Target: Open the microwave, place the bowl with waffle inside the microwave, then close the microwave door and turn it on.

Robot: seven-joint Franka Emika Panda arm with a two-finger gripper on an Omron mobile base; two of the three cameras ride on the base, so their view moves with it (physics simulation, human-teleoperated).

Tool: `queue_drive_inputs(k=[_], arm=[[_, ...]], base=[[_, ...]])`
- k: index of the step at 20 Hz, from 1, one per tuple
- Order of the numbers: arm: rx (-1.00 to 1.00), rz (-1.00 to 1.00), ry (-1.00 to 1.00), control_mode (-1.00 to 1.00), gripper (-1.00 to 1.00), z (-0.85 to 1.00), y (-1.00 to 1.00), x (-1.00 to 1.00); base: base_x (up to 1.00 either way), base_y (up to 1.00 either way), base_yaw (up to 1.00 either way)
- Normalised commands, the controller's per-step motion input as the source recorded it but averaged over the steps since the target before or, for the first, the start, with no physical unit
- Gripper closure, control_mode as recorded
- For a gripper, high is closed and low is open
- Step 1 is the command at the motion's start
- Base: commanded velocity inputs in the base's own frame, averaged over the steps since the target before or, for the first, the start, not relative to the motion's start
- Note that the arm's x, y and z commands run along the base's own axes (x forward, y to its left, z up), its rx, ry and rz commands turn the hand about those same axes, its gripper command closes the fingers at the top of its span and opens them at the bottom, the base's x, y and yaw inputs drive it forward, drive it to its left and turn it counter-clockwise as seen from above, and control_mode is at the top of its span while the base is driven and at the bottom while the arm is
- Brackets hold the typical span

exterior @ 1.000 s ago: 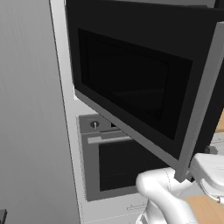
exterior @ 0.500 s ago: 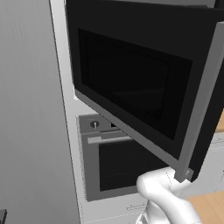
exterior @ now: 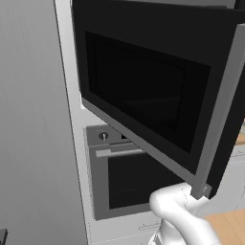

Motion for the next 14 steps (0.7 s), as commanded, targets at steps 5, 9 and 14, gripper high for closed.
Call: queue_drive_inputs(k=[5,9,14], arm=[[0.11,0.36,-0.09,-1.00,-1.00,-0.44,0.51,0.30],[0.11,0.24,-0.13,-1.00,-1.00,-0.17,0.66,0.00],[0.08,0.06,-0.12,-1.00,-1.00,0.00,0.65,-0.15]], base=[[0.00,0.00,0.00],[0.00,0.00,0.00],[0.00,0.00,0.00]])
